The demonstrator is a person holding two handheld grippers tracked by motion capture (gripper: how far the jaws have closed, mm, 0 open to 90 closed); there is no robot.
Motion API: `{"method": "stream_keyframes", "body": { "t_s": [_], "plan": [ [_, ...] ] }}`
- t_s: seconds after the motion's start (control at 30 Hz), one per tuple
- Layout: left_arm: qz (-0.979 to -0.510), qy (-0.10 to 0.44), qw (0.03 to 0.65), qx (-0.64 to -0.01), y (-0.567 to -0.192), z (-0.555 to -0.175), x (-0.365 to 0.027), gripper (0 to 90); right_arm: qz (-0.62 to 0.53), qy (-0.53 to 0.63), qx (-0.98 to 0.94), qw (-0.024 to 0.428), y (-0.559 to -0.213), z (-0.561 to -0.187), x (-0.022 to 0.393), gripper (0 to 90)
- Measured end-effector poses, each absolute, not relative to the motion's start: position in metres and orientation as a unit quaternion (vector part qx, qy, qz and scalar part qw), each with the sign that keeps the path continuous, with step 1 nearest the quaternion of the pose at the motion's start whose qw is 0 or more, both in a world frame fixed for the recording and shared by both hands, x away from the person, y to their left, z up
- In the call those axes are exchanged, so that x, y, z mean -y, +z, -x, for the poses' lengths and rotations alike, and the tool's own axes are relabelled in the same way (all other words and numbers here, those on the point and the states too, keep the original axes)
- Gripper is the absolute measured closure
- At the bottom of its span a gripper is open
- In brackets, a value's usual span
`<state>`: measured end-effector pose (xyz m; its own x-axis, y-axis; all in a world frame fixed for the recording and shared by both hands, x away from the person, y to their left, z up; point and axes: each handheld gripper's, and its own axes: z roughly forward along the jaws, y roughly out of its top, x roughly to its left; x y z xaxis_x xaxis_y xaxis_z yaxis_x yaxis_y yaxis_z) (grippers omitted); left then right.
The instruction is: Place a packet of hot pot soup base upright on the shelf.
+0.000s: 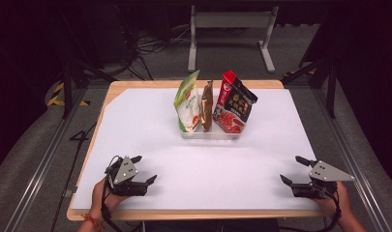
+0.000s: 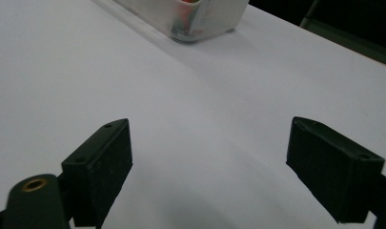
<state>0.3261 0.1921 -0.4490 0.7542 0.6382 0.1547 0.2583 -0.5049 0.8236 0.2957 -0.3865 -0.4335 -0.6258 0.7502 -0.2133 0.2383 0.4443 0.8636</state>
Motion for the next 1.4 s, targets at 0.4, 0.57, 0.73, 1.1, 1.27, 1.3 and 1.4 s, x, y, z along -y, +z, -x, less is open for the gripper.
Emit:
{"method": "stream_keyframes", "body": {
  "t_s": [0.4,0.57,0.73,1.1,1.27,1.3,1.4],
  "plan": [
    [-0.835,0.219,0.437,-0.253,-0.444,-0.322,-0.192,16.4,-0.336,0.432,-0.771,0.326,-0.432,-0.284,0.41,16.4],
    [-0.835,0.216,0.438,-0.252,-0.444,-0.323,-0.191,16.2,-0.343,0.43,-0.768,0.328,-0.432,-0.284,0.411,16.4],
    [-0.838,0.216,0.436,-0.246,-0.444,-0.324,-0.188,16.2,-0.338,0.42,-0.776,0.328,-0.433,-0.283,0.406,16.4],
    [-0.834,0.214,0.448,-0.243,-0.442,-0.324,-0.189,16.2,-0.341,0.42,-0.777,0.322,-0.434,-0.279,0.401,16.5],
    [-0.836,0.213,0.444,-0.242,-0.443,-0.326,-0.188,16.2,-0.34,0.414,-0.781,0.321,-0.436,-0.28,0.399,16.2],
    [-0.836,0.212,0.444,-0.242,-0.443,-0.326,-0.188,16.2,-0.34,0.414,-0.781,0.32,-0.436,-0.28,0.399,16.2],
    [-0.836,0.213,0.443,-0.243,-0.443,-0.326,-0.188,16.2,-0.339,0.415,-0.781,0.32,-0.436,-0.281,0.398,16.1]
  ]
}}
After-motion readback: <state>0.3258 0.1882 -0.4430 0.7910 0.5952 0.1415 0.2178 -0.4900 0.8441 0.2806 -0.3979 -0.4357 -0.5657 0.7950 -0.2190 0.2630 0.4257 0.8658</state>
